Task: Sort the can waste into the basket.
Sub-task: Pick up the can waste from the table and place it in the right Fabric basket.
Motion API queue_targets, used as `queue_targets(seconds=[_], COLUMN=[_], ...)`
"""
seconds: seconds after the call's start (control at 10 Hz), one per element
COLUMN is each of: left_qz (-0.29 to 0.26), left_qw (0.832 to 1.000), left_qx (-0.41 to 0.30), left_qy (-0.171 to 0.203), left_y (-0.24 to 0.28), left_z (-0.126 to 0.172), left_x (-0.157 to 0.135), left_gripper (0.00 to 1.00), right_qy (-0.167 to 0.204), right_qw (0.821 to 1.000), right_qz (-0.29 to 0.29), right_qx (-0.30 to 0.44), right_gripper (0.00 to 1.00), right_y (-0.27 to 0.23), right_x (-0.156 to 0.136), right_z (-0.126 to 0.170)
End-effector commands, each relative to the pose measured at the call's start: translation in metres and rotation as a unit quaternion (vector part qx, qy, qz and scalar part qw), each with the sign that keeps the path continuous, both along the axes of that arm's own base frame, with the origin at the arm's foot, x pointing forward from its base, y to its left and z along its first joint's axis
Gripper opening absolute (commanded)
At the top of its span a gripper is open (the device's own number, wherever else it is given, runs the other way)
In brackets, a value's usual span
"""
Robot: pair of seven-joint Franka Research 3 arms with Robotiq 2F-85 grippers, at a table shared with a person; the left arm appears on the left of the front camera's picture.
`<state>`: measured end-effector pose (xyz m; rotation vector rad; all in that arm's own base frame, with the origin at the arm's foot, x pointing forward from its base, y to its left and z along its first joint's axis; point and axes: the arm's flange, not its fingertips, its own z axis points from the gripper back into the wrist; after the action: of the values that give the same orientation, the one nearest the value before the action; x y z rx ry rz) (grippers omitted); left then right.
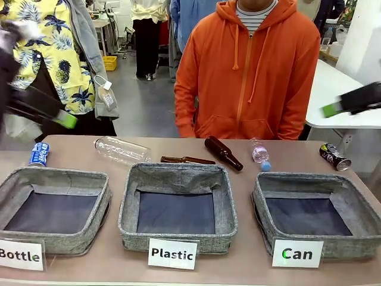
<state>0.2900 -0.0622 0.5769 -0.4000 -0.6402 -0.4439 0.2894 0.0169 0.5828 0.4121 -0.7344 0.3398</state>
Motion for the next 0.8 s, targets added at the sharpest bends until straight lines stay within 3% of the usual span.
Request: queue_targets(seconds=[0.0, 0.2, 0.4, 0.6, 0.7], left_qz=[-0.074, -0.027, 0.061, 0.124, 0.132], left_qw=[0.982, 0.951, 0.912, 0.893, 0.889], left_qx=[-0.166, -0.299, -0.397, -0.42, -0.424], left_qy=[0.047, 0.07, 0.078, 0.101, 0.11], left_y=[0.101, 0.185, 0.224, 0.228, 0.23], left_z=[-0.061, -0.1, -0.149, -0.174, -0.18], left_x=[-0.011, -0.001, -0.011, -0.013, -0.006], left_gripper=[1.0, 1.0, 1.0, 1.0, 1.0], right_qy=[0.062, 0.096, 0.11, 0.135, 0.127], right_qw=[0.99, 0.965, 0.935, 0.917, 0.917], right_qz=[0.031, -0.005, -0.059, -0.088, -0.098], right_qx=[0.125, 0.242, 0.333, 0.364, 0.366], right_gripper=[1.0, 1.0, 1.0, 1.0, 1.0], right_y=[-0.091, -0.16, -0.214, -0.227, -0.226], right_x=[-0.017, -0.009, -0.005, 0.002, 0.003], right_z=[-0.071, -0.107, -0.143, -0.166, -0.168])
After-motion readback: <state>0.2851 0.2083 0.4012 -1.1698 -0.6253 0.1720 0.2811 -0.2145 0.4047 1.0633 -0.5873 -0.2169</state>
